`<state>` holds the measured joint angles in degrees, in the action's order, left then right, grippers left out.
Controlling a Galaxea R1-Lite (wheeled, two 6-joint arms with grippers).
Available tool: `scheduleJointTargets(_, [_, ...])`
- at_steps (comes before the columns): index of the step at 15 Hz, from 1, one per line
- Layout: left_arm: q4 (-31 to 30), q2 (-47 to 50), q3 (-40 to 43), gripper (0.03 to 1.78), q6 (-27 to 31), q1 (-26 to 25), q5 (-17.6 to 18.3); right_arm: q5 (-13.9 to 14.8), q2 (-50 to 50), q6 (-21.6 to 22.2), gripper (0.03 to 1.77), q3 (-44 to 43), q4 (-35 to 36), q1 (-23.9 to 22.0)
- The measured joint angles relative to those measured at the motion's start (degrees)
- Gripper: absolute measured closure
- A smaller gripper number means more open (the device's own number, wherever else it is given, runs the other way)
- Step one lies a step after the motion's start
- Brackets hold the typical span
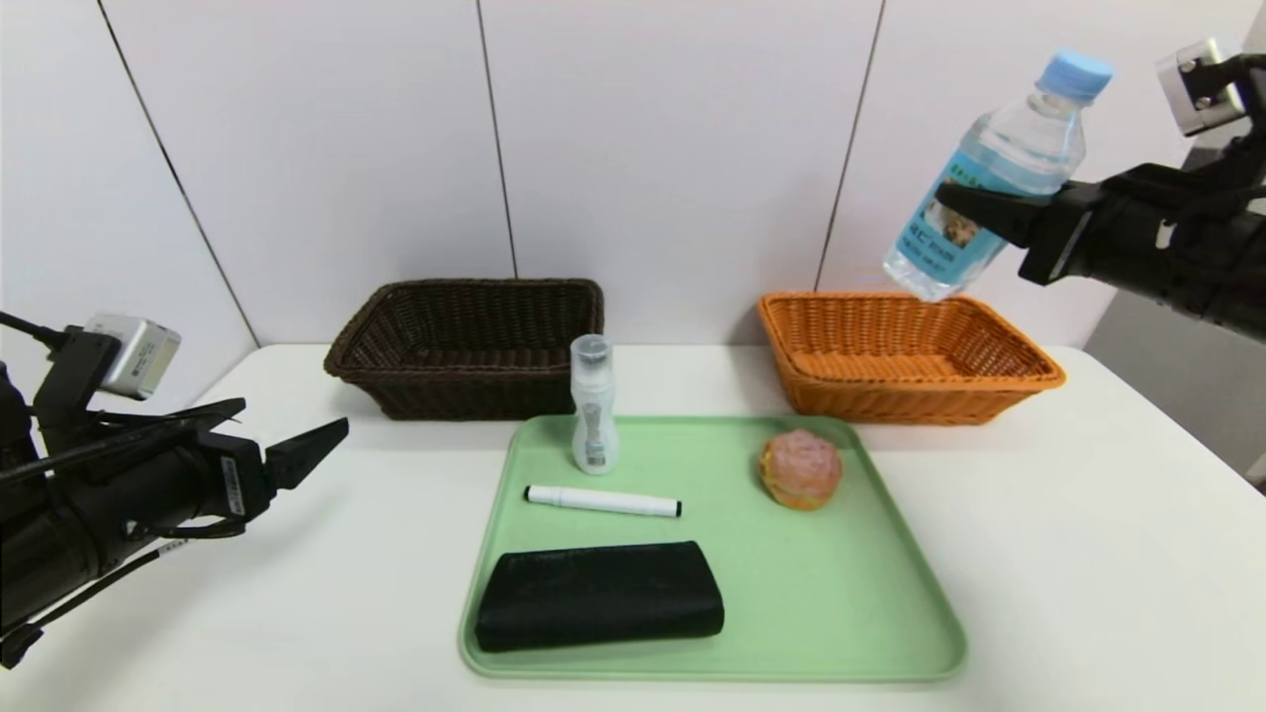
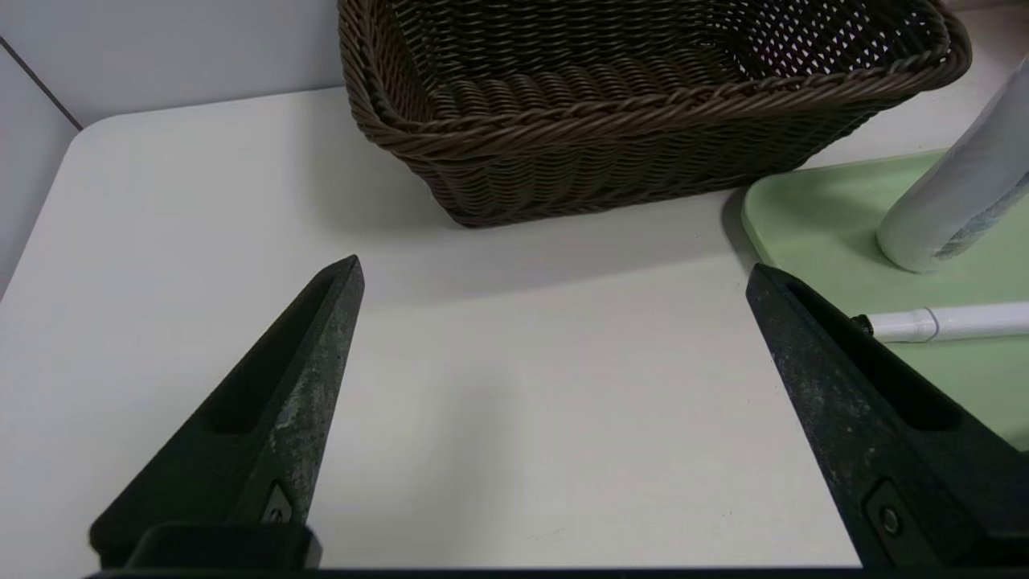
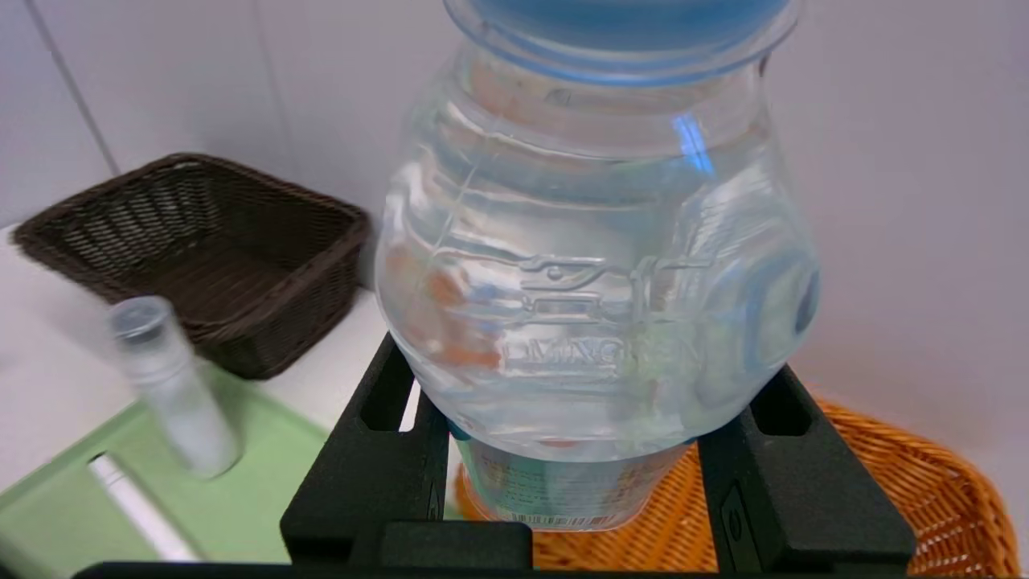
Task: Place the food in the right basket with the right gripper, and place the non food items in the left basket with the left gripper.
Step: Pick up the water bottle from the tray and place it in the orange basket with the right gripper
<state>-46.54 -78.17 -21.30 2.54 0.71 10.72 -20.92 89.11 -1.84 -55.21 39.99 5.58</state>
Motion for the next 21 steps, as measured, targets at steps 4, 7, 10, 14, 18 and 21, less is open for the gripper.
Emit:
scheduleJointTargets(4, [-0.2,-1.0,0.0,0.12,-0.3,0.0,0.0,1.0,9.8,-1.7,0.96,-7.1,-0.3,-4.9])
scheduleJointTargets(7, [-0.3,-1.5,-0.3,0.12,-0.3,0.0,0.0,2.3,15.9,-2.6,0.96,-9.3,-0.2,-8.6])
scheduleJointTargets(10, [-0.3,-1.7,-0.5,0.12,-0.3,0.0,0.0,5.1,20.3,-2.6,0.96,-10.4,-0.2,-10.9])
scheduleJointTargets(14, [-0.3,-1.9,-0.4,0.12,-0.3,0.0,0.1,6.6,24.7,-2.4,0.96,-11.0,-0.1,-14.7])
scheduleJointTargets(18, [-1.2,-2.6,-0.4,0.12,-0.3,0.0,0.1,9.4,27.6,-2.3,0.96,-11.7,0.1,-15.1])
scheduleJointTargets(21, [-1.5,-3.1,-0.3,0.12,-0.3,0.0,0.0,9.5,28.9,-2.4,0.96,-12.1,0.4,-15.0])
